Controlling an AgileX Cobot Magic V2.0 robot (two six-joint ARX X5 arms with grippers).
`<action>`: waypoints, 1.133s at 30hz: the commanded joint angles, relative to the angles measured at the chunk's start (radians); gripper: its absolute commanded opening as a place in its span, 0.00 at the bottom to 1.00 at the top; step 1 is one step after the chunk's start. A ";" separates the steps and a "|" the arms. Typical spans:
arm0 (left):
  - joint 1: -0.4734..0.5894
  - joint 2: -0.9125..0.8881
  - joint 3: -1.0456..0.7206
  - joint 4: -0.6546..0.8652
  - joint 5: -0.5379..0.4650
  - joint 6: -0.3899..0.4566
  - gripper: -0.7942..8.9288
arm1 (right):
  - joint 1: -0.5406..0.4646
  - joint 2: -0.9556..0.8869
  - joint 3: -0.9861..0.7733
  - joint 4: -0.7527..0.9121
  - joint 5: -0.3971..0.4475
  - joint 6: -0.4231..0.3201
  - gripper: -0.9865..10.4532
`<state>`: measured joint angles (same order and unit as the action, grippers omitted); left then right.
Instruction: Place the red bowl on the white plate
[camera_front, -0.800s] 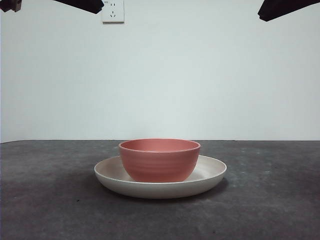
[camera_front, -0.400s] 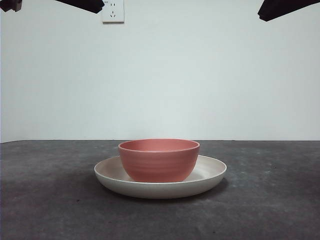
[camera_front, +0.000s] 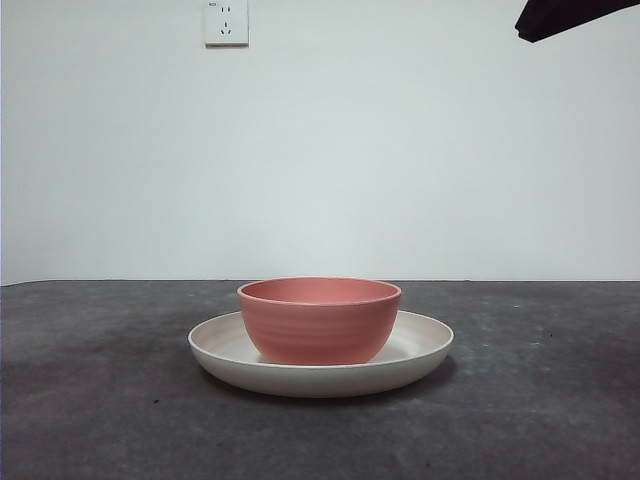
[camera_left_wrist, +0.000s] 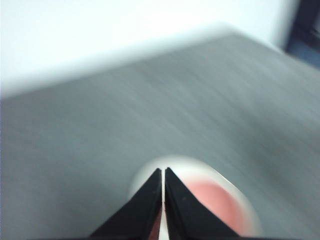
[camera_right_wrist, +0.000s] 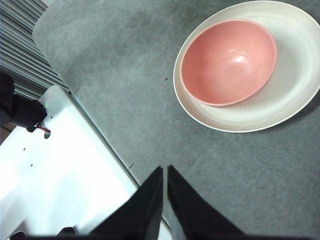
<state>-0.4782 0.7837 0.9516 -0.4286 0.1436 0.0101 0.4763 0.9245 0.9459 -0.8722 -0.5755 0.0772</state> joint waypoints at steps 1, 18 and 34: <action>0.097 -0.059 -0.002 0.075 -0.061 0.095 0.09 | 0.006 0.008 0.018 0.009 -0.001 -0.011 0.09; 0.520 -0.441 -0.430 0.336 -0.140 0.205 0.09 | 0.006 0.008 0.018 0.011 -0.001 -0.011 0.09; 0.538 -0.699 -0.839 0.360 -0.142 0.080 0.09 | 0.006 0.008 0.018 0.011 -0.001 -0.011 0.09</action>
<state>0.0570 0.0895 0.1169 -0.0803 0.0029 0.1165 0.4763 0.9245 0.9459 -0.8707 -0.5755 0.0772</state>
